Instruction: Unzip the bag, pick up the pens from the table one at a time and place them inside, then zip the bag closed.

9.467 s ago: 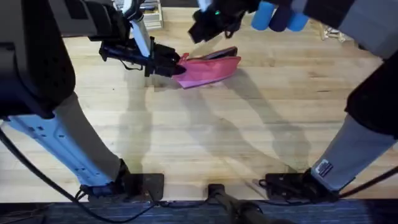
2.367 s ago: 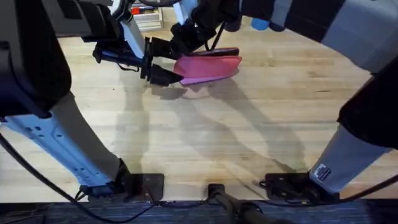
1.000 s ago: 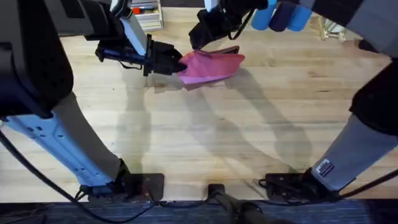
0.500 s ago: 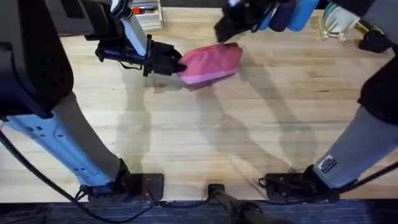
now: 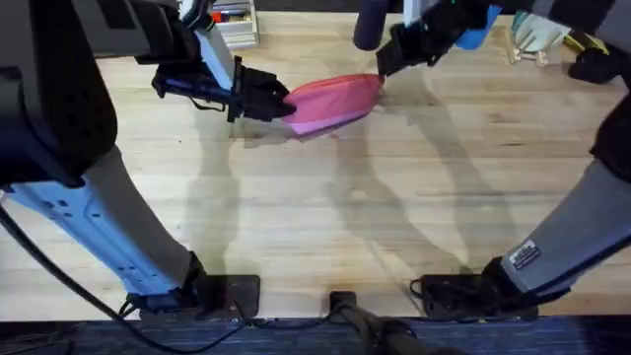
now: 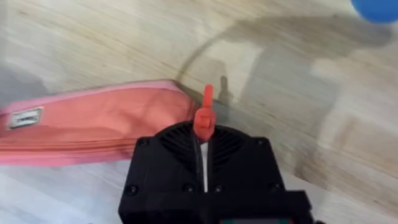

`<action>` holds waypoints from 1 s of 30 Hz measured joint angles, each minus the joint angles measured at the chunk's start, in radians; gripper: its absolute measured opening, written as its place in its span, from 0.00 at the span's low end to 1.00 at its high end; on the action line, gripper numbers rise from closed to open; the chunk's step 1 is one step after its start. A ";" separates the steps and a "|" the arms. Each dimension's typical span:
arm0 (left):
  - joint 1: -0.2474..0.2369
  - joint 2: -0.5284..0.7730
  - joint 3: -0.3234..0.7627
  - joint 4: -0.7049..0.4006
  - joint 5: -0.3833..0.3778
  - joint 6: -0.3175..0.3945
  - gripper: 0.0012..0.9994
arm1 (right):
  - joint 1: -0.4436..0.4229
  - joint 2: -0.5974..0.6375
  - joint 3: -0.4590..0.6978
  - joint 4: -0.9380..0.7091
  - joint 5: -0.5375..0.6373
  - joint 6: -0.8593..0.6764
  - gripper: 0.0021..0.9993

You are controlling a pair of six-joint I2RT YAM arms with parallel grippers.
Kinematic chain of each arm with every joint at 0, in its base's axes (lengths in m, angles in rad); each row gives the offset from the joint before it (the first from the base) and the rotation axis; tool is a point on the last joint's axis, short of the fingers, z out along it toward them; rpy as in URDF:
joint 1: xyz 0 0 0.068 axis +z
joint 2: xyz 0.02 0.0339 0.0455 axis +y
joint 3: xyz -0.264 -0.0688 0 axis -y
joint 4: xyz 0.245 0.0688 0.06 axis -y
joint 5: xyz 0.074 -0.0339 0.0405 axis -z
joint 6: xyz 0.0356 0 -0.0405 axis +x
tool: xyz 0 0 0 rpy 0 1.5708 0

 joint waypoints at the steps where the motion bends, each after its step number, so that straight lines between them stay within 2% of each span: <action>1: 0.000 0.000 0.000 0.000 0.000 0.000 0.04 | -0.006 -0.004 -0.026 0.030 -0.004 0.000 0.03; 8: -0.002 0.000 0.000 -0.002 0.002 0.000 0.04 | -0.053 -0.024 -0.164 0.185 -0.060 0.051 0.03; 16: -0.008 0.000 0.000 -0.004 0.001 0.000 0.04 | -0.079 -0.034 -0.188 0.187 -0.099 0.111 0.05; 18: -0.008 0.000 0.000 -0.005 -0.008 0.000 0.04 | -0.079 -0.053 -0.194 0.186 -0.057 0.113 0.19; 20: 0.000 0.000 0.000 -0.009 -0.027 0.000 0.04 | -0.091 -0.084 -0.200 0.183 0.004 0.113 0.39; 24: 0.013 0.000 0.000 -0.011 -0.042 0.000 0.04 | -0.093 -0.189 -0.202 0.155 0.074 0.110 0.96; 25: 0.013 0.000 0.000 -0.011 -0.044 0.000 0.04 | -0.085 -0.222 -0.202 0.145 0.083 0.109 0.99; 29: 0.014 0.000 0.000 -0.011 -0.048 0.000 0.05 | -0.049 -0.339 -0.202 0.107 0.100 0.109 1.00; 30: 0.014 0.000 0.000 -0.012 -0.046 0.003 0.17 | -0.041 -0.362 -0.202 0.104 0.101 0.109 1.00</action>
